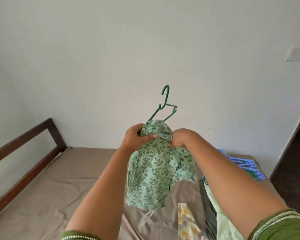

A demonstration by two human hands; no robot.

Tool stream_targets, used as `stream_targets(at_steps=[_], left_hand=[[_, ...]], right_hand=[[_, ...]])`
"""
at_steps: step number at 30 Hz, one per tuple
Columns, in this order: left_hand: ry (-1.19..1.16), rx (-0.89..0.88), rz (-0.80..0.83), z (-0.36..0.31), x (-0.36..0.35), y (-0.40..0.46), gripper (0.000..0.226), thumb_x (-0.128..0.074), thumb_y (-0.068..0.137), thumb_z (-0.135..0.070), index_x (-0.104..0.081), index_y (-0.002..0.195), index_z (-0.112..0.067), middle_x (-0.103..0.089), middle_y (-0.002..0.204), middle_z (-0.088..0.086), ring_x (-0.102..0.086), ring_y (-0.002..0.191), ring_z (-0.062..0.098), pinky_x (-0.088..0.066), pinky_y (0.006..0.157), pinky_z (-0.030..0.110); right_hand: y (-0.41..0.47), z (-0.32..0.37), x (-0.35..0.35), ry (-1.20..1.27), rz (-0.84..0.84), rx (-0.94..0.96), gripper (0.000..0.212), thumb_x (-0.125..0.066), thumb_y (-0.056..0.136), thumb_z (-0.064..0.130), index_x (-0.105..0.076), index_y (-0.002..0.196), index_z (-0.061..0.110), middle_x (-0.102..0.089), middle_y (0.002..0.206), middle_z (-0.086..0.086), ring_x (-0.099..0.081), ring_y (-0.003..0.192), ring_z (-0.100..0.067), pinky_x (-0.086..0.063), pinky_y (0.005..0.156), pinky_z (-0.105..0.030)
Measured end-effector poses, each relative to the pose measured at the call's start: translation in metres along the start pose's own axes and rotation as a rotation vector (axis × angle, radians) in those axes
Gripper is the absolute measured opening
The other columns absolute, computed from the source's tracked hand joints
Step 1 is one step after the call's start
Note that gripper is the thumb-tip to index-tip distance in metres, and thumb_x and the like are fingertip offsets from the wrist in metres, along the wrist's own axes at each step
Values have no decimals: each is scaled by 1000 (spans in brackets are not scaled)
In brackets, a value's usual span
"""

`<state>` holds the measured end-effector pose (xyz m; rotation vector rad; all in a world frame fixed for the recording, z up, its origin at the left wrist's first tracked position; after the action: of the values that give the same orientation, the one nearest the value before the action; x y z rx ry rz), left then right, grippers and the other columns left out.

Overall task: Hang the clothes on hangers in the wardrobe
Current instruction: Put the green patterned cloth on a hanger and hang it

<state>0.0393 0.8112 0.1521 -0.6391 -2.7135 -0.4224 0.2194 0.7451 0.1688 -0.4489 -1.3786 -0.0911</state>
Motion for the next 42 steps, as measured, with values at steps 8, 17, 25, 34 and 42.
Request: stream_targets(at_steps=[8,17,25,34,42], left_hand=[[74,-4,-65,12,61,10,16,-53,97,-41,-57,102,-26,-57,68,-1,-50,53,0,-41,54,15],[57,-29,-42,27,85,4,37,-44,102,-37,-53,77,-11,-38,64,2,-38,45,12,-31,48,25],[-46,-103,161,-12,95,-19,44,-40,101,-40,-31,66,-17,-26,56,-8,-22,47,10,-22,44,21],[87,-30,393,-16,109,-39,44,-44,101,-37,-35,63,-17,-28,51,-7,-22,41,6,-25,41,16],[9,26,473,-14,114,-42,45,-42,102,-37,-36,60,-21,-22,54,-3,-15,44,11,-15,38,18]], right_hand=[[6,34,-13,381,-667,34,40,-41,90,4,-49,125,19,-39,110,-7,-50,96,-30,-48,71,-37],[16,66,6,650,-1258,212,31,-60,79,-2,-51,107,4,-41,115,-15,-50,98,-26,-48,73,-26],[20,97,-25,1093,-1201,256,29,-48,84,2,-43,113,4,-38,114,-4,-47,100,-20,-40,87,-7],[43,104,10,346,-912,219,9,-43,96,10,-36,94,15,-40,88,1,-47,63,-15,-30,46,-21],[60,107,26,-196,-641,402,97,-42,68,88,-30,140,23,-32,140,-13,-39,123,-33,-36,103,-51]])
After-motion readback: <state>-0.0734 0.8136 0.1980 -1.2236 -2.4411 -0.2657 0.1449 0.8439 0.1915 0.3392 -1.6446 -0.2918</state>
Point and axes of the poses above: each hand's wrist, its own y-axis towards the middle knuckle, its own x-axis out of the back of the hand, z = x × y, the point moved 1 cm from there along y, towards the middle knuckle
